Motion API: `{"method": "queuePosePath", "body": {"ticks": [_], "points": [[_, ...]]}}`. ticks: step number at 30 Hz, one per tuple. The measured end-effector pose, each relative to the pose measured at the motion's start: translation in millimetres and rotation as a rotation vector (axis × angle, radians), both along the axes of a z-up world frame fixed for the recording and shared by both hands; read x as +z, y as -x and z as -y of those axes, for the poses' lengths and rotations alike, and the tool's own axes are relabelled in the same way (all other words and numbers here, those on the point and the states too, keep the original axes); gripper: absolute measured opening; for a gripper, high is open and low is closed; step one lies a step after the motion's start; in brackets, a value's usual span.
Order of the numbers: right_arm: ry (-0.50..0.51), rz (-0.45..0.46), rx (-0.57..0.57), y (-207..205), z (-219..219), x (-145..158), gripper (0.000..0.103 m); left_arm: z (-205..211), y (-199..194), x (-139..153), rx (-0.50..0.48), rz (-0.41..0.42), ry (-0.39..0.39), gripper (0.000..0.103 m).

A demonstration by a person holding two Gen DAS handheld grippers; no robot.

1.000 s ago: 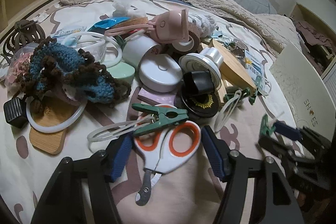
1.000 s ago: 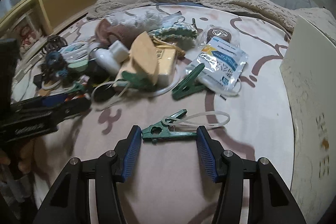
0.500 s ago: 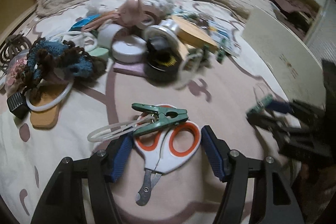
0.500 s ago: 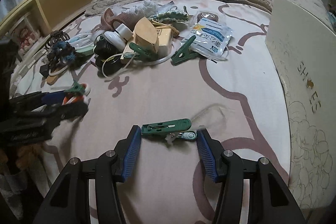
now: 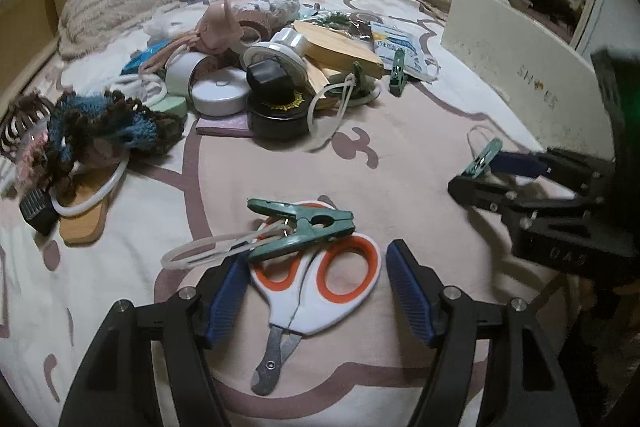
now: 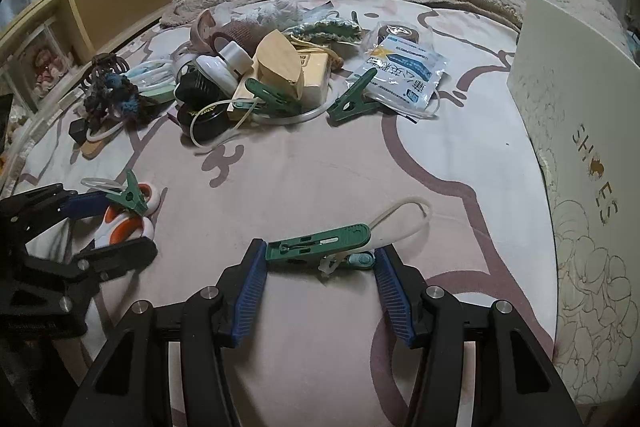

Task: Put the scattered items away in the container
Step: 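Close the left tool on the orange-handled scissors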

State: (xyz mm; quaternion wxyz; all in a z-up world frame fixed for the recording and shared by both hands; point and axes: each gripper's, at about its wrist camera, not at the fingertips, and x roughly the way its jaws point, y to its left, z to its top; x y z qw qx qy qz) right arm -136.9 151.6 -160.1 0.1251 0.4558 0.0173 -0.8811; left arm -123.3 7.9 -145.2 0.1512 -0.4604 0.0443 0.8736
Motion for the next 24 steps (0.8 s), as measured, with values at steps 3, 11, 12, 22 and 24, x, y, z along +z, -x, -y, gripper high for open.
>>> {"method": "queuePosePath", "body": {"ticks": [3,11,12,22,24], "points": [[0.045,0.000,-0.021,0.5,-5.1,1.9,0.055,6.2,2.1,3.2,0.003,0.011,-0.038,0.065],[0.050,0.004,-0.011,0.6,-3.7,2.1,0.055,54.7,20.0,6.3,0.100,0.160,-0.476,0.065],[0.047,0.004,-0.010,0.8,-3.3,2.0,0.055,63.2,22.2,4.0,0.115,0.190,-0.562,0.065],[0.037,0.003,-0.005,1.0,-2.0,1.0,0.055,95.1,26.9,-1.5,0.192,0.273,-0.880,0.065],[0.035,0.003,-0.004,1.0,-1.8,1.0,0.055,99.4,26.0,4.0,0.203,0.247,-0.892,0.065]]}}
